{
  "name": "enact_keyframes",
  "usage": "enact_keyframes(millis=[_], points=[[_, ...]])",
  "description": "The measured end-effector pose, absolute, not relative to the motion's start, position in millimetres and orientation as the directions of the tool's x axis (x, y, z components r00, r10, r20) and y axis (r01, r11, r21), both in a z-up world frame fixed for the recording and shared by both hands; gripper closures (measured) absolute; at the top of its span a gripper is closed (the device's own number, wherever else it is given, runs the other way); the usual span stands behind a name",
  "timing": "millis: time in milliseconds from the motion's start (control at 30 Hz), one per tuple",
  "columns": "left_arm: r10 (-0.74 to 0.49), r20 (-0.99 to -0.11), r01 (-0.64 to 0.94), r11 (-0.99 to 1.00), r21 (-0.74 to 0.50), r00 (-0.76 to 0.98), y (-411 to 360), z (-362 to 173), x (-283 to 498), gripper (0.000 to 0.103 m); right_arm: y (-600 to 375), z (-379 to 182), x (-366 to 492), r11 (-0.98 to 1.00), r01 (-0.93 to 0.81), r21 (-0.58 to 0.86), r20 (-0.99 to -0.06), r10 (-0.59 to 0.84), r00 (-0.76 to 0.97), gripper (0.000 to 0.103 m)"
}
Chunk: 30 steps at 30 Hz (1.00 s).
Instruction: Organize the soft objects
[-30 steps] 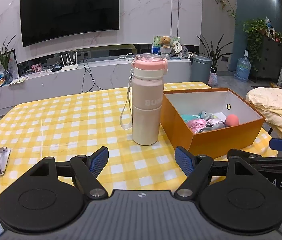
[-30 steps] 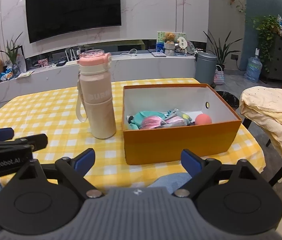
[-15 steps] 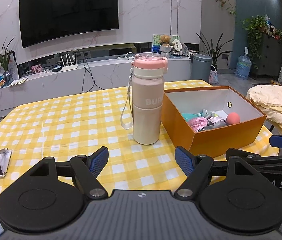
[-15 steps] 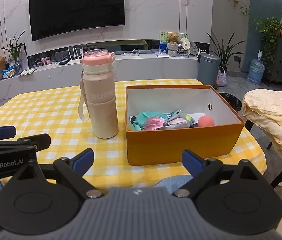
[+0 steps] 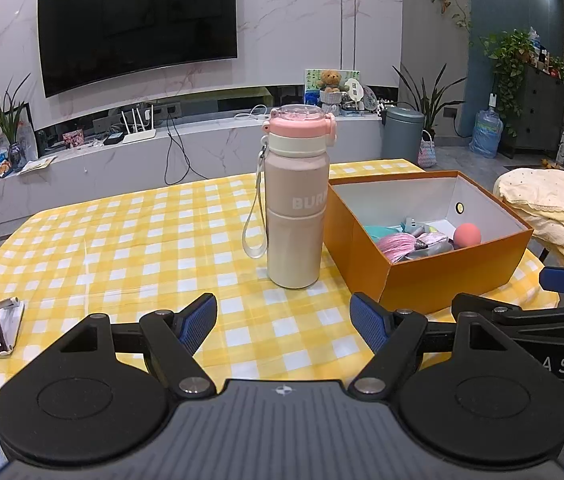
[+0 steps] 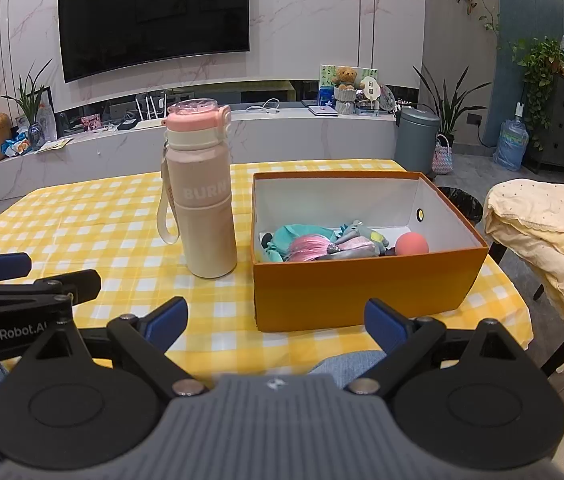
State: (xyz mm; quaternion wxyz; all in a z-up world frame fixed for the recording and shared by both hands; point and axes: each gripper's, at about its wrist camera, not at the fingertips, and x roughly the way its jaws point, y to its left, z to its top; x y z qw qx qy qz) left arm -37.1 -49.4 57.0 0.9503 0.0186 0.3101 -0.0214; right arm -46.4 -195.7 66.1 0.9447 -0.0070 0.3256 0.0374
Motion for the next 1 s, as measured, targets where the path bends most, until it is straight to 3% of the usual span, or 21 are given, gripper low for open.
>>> enact_keyframes(millis=[1000], points=[[-0.028,-0.587,0.042,0.999,0.012,0.809,-44.6,55.3,-38.9,0.016,-192.8,63.7,-47.9,0.997,-0.08,0.002,-0.621,0.064,0.781,0.009]])
